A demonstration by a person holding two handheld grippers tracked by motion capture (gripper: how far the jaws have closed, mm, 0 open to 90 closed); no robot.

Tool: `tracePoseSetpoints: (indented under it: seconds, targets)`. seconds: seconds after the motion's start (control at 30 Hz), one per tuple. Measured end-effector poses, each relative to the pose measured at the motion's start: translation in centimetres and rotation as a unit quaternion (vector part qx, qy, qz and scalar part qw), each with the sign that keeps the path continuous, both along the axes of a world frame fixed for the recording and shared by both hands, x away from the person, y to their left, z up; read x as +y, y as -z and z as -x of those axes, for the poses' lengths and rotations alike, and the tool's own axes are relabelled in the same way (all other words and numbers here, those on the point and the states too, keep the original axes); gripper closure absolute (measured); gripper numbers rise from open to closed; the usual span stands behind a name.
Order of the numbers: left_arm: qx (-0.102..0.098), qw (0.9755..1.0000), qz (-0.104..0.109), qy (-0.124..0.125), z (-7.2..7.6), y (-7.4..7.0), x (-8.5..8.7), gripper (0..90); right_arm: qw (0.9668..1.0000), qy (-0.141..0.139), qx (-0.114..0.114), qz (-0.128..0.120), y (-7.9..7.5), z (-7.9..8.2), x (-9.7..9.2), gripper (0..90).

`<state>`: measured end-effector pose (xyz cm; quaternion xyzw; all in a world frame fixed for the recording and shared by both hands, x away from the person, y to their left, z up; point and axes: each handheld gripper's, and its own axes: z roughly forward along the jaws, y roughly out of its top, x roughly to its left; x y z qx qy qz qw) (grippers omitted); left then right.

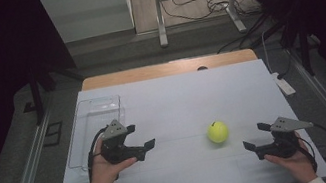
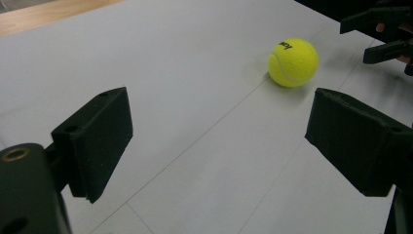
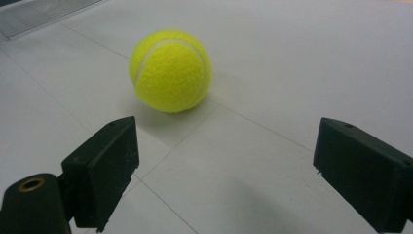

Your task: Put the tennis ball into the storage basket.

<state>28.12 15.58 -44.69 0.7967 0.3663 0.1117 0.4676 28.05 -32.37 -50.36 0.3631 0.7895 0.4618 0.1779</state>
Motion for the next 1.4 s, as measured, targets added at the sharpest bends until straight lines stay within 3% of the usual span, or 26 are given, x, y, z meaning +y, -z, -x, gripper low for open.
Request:
tracePoseSetpoints:
  seconds: [1.4]
  targets:
    - [0.004, 0.9992, -0.010, 0.037, -1.5, -0.2, -3.6, 10.7, 1.0000, -0.003, 0.003, 0.002, 0.2, -0.1, 0.0, 9.8]
